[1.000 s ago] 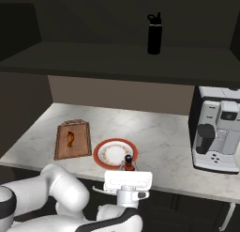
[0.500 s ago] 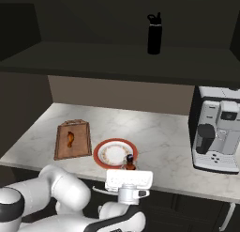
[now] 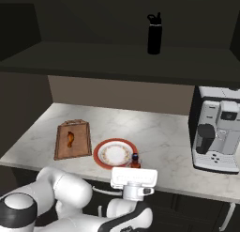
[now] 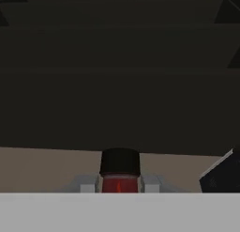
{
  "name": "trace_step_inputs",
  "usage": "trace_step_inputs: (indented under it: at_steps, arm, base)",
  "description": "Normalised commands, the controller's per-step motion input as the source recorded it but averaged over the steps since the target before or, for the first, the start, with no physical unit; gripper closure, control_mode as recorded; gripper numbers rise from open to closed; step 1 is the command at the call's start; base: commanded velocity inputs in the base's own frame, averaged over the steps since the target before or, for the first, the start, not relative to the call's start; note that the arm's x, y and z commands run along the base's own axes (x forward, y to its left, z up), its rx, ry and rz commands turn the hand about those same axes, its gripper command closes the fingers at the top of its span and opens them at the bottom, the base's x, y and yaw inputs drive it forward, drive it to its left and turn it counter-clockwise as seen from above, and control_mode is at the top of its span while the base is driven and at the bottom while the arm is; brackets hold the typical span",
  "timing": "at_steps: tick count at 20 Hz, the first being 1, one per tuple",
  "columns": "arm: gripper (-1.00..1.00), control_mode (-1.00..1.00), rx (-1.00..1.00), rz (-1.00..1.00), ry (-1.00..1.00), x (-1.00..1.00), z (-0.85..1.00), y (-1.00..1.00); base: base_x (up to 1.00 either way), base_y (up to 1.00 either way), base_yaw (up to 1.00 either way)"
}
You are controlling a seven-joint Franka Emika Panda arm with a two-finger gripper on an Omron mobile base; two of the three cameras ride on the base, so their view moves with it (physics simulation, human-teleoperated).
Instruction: Pick the chicken drumstick from the plate and place it on the cutting board. Then pick the condiment bottle from the cabinet and place it next to the cutting board.
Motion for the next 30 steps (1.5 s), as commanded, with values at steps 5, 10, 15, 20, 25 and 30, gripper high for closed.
trace_step_inputs:
  at_steps: [5,10,15,20,25,30]
  arm:
    - [1.00,-1.00,0.00,0.00,0.00,0.14,-0.14,-0.18]
    - [1.00,-1.00,0.00,0.00,0.00,0.11,-0.14,-0.15]
    - [1.00,-1.00,0.00,0.00,0.00,0.09,-0.14,-0.14]
    - [1.00,-1.00,0.00,0.00,0.00,0.09,-0.14,-0.13]
    - [1.00,-1.00,0.00,0.00,0.00,0.08,-0.13,-0.11]
    - [1.00,-1.00,0.00,0.00,0.00,0.07,-0.14,-0.10]
  base:
    - [0.00,0.00,0.00]
    - [0.00,0.00,0.00]
    - [0.00,0.00,0.00]
    - [0.00,0.00,0.00]
    - [0.00,0.00,0.00]
    - [0.00,0.00,0.00]
